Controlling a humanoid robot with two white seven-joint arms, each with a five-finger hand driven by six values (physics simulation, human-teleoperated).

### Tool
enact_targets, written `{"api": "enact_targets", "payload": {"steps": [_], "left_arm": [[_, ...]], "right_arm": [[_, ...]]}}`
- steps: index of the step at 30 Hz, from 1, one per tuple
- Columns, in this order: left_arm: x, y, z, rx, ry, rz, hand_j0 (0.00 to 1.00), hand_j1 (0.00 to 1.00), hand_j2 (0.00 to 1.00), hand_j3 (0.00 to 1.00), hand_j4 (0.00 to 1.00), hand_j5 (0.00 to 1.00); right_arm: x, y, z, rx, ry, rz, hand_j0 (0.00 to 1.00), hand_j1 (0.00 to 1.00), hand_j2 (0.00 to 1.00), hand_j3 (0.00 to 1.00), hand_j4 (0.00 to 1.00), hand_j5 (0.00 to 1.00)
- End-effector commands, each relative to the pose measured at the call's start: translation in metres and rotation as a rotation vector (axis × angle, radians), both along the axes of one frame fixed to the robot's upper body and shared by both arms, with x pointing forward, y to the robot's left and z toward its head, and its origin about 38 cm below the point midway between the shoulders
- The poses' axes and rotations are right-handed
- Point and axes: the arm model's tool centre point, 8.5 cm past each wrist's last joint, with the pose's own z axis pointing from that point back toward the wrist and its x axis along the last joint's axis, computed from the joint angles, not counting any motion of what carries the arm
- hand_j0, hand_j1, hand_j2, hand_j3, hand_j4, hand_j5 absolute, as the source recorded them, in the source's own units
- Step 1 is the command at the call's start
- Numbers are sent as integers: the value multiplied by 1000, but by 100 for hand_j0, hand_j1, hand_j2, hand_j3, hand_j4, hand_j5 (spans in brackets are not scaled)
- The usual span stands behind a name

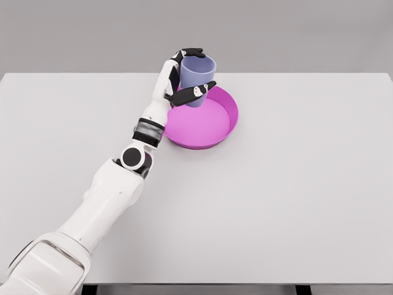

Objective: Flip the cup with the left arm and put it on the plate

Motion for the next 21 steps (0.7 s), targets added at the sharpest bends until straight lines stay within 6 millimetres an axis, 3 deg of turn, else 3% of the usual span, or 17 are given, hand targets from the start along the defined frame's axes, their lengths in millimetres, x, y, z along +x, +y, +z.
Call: {"api": "enact_targets", "payload": {"steps": [1,5,9,21], "left_arm": [[0,0,0,2,-2,0,47,47,47,47,47,47],[0,-1,1,0,-3,-1,47,47,47,47,47,47],[-1,-1,0,-2,-2,0,58,58,58,58,58,58],[-2,-2,1,-5,-5,-3,67,67,67,67,67,67]], "right_arm": [[0,0,0,0,-1,1,100,100,100,100,100,100],[0,0,0,0,-1,1,100,100,100,100,100,100],[0,0,0,0,-1,1,100,100,100,100,100,100],[0,0,0,0,-1,1,100,100,100,100,100,100]]}}
